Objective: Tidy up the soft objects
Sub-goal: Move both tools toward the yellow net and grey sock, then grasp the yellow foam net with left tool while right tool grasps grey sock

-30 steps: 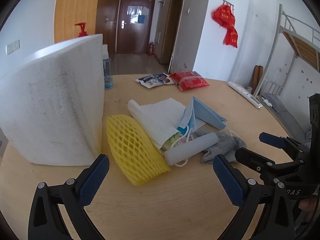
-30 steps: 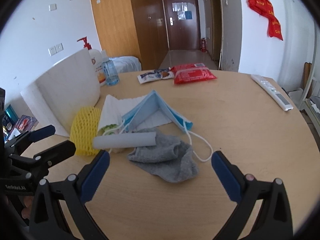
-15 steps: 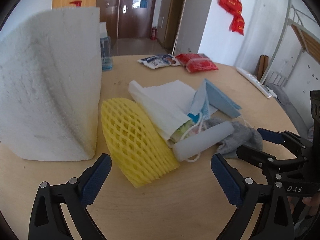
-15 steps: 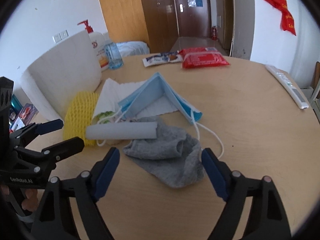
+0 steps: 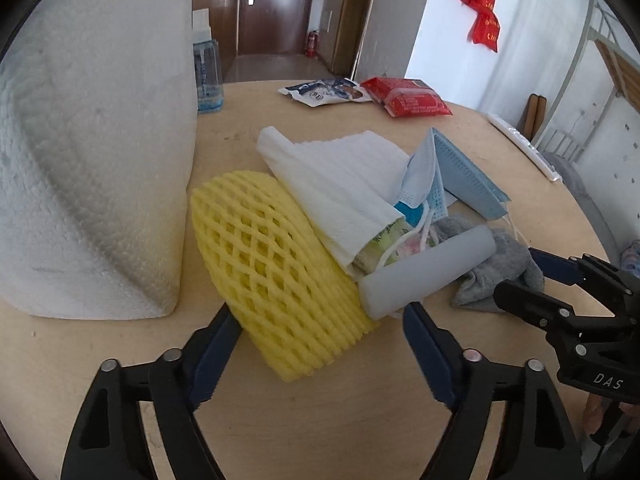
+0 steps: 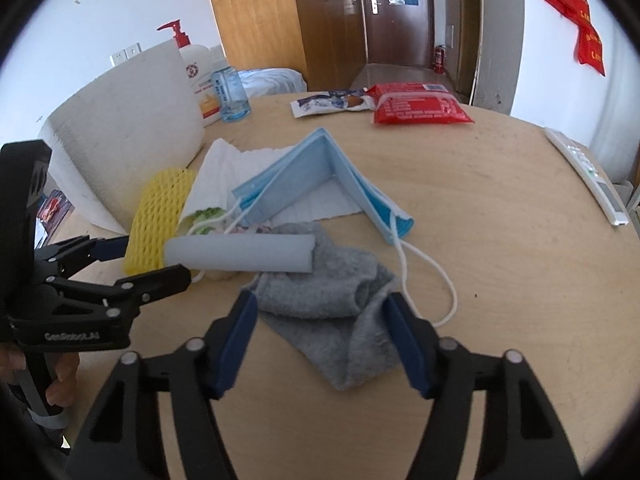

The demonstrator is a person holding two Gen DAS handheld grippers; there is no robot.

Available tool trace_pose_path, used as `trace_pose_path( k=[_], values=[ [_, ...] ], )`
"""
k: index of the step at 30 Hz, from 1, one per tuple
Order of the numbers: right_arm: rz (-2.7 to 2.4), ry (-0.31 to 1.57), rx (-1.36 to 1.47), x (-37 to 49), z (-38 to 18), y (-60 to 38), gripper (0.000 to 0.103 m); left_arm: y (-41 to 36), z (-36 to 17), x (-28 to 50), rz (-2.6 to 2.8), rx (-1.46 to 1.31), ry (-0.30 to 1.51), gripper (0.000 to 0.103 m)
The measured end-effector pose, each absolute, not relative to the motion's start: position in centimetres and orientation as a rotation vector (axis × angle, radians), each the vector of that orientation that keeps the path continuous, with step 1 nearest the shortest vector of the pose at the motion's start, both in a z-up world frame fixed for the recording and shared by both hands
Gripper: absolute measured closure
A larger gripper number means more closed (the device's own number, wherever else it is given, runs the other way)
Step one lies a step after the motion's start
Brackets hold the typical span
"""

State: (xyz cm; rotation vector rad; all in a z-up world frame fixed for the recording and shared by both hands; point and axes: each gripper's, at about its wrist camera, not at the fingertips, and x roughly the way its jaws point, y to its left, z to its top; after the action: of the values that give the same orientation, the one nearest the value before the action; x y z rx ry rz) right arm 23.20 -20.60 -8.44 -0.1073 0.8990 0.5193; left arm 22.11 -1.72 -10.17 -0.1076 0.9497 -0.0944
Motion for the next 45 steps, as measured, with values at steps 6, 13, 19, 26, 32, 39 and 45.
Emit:
trace_pose_path(
  k=[6, 13, 19, 26, 32, 39, 45],
  values=[
    [0.521, 0.899, -0.085, 23.1, -8.3, -21.0, 0.056, -1.2, -10.0, 21.7, -0.097, -0.124, 0.939, 0.043],
    [0.504, 0.903, -0.071, 23.1, -8.4, -21.7, 0.064, -1.2, -8.7, 20.6, -0.111, -0.114, 0.871, 0.047],
    [0.506, 0.901, -0.073, 22.9, -8.3, -21.6, 0.073, 0.3, -8.6, 20.7, -0.087, -0.194, 0.876, 0.047],
    [0.506, 0.9, -0.089, 22.6, -8.3, -21.5, 0.073, 1.2, -8.9, 20.9, -0.055, -0.252, 0.886, 0.073],
    [0.495, 0.912, -0.097, 22.4, -8.5, -21.6, 0.073, 1.1, -8.9, 20.9, -0.052, -0.237, 0.89, 0.086],
    [0.49, 0.911, -0.088, 22.5, -8.7, -21.8, 0.073, 0.9, -8.4, 20.1, -0.093, -0.216, 0.848, 0.092],
    [0.48, 0.919, -0.089, 22.7, -8.7, -21.7, 0.073, 0.3, -8.0, 19.9, -0.129, -0.191, 0.835, 0.092]
  ],
)
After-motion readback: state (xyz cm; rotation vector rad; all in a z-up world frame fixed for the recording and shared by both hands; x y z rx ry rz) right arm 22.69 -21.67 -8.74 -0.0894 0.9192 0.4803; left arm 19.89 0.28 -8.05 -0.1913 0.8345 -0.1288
